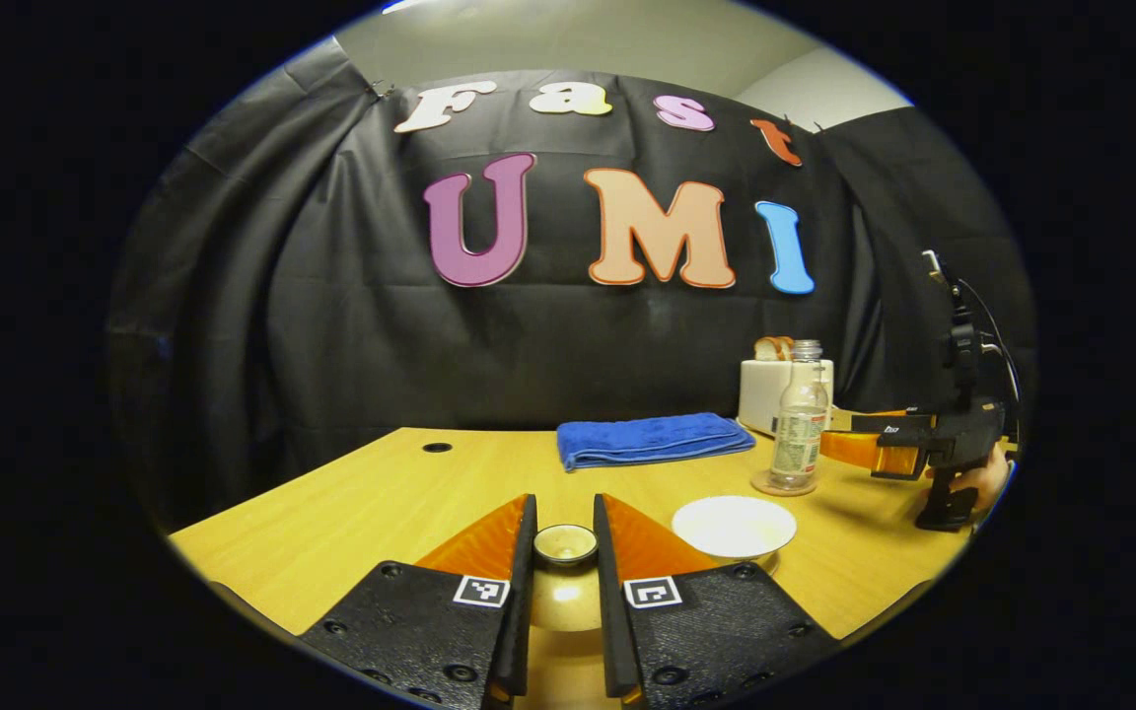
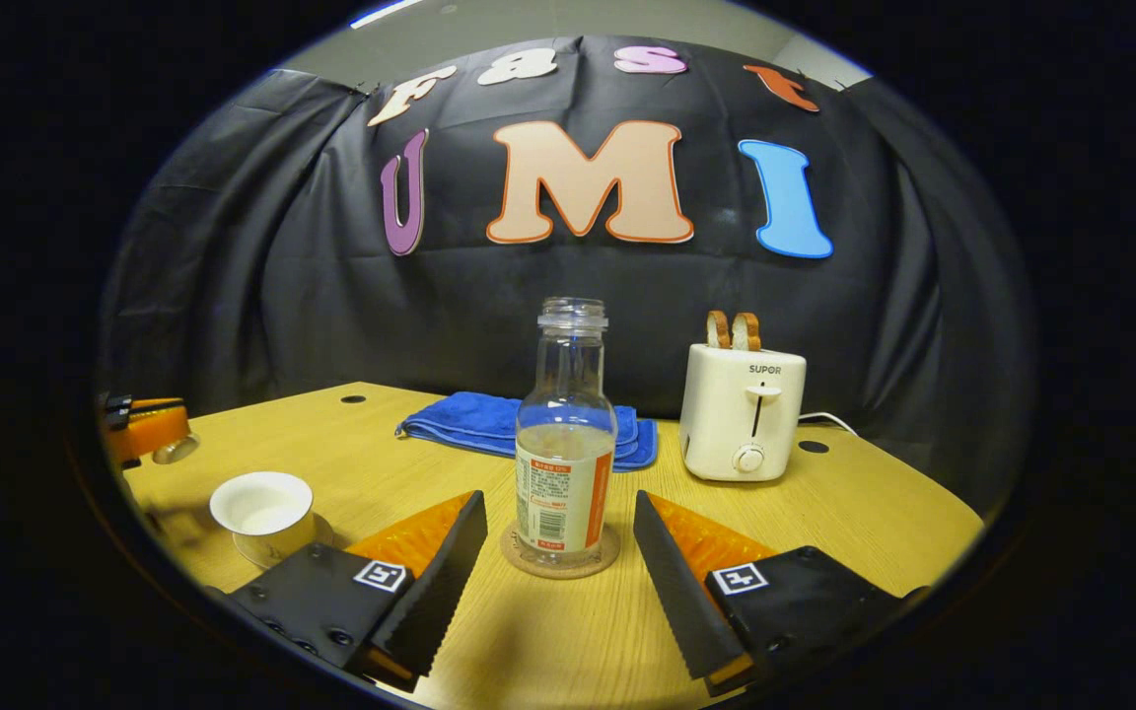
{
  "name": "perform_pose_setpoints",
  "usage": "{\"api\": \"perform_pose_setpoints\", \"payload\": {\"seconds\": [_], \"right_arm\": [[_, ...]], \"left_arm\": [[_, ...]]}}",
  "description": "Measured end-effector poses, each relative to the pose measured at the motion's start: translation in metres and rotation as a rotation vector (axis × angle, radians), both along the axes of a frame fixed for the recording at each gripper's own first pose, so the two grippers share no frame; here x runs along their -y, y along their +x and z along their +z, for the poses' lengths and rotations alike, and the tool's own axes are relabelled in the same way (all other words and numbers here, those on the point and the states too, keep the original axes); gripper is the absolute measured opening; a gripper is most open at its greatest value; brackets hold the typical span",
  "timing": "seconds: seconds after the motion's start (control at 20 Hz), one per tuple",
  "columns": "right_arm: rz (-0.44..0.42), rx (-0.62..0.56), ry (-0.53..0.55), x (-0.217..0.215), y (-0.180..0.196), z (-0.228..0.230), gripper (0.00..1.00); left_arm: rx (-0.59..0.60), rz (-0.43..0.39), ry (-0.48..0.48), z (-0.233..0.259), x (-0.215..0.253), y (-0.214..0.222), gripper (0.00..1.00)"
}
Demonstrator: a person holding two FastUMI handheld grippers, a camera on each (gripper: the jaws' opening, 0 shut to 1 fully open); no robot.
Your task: Open the teacup lid with one hand, grasp the water bottle and pour water into the teacup with the other hand; after pouring, place the water bottle on the coaster and then close the teacup lid.
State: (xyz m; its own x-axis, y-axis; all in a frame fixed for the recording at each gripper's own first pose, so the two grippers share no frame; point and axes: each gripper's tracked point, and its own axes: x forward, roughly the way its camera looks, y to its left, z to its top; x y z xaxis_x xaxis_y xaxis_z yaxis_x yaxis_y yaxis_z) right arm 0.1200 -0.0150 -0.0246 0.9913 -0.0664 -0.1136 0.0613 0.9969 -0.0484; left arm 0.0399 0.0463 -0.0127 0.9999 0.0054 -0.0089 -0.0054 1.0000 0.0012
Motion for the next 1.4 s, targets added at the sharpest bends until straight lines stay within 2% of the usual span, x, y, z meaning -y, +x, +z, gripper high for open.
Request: {"api": "perform_pose_setpoints", "payload": {"seconds": [0.2, 0.5, 0.8, 0.85, 0.9, 1.05, 1.1, 1.3, 1.35, 1.4], "right_arm": [[-0.007, 0.065, 0.041, 0.006, -0.022, 0.011, 0.95], [-0.003, 0.107, 0.043, 0.014, -0.045, 0.019, 0.95], [-0.026, 0.111, 0.04, 0.024, -0.06, 0.021, 0.95], [-0.03, 0.112, 0.039, 0.026, -0.063, 0.021, 0.9], [-0.032, 0.113, 0.039, 0.026, -0.064, 0.022, 0.95], [-0.033, 0.112, 0.038, 0.027, -0.067, 0.021, 0.95], [-0.033, 0.113, 0.038, 0.027, -0.068, 0.021, 0.9], [-0.034, 0.113, 0.038, 0.028, -0.069, 0.021, 0.9], [-0.033, 0.112, 0.038, 0.028, -0.069, 0.021, 0.95], [-0.033, 0.113, 0.038, 0.027, -0.069, 0.021, 0.95]], "left_arm": [[-0.001, -0.059, -0.001, 0.0, 0.034, 0.018, 0.28], [-0.003, -0.113, -0.004, 0.0, 0.063, 0.034, 0.28], [-0.025, -0.172, 0.006, -0.003, 0.084, 0.046, 0.28], [-0.037, -0.18, 0.012, -0.005, 0.087, 0.047, 0.28], [-0.048, -0.189, 0.019, -0.007, 0.089, 0.048, 0.28], [-0.069, -0.217, 0.039, -0.009, 0.096, 0.05, 0.28], [-0.076, -0.227, 0.045, -0.011, 0.099, 0.05, 0.28], [-0.11, -0.246, 0.065, -0.016, 0.103, 0.053, 0.28], [-0.117, -0.246, 0.07, -0.018, 0.103, 0.053, 0.28], [-0.122, -0.249, 0.074, -0.018, 0.104, 0.053, 0.28]]}}
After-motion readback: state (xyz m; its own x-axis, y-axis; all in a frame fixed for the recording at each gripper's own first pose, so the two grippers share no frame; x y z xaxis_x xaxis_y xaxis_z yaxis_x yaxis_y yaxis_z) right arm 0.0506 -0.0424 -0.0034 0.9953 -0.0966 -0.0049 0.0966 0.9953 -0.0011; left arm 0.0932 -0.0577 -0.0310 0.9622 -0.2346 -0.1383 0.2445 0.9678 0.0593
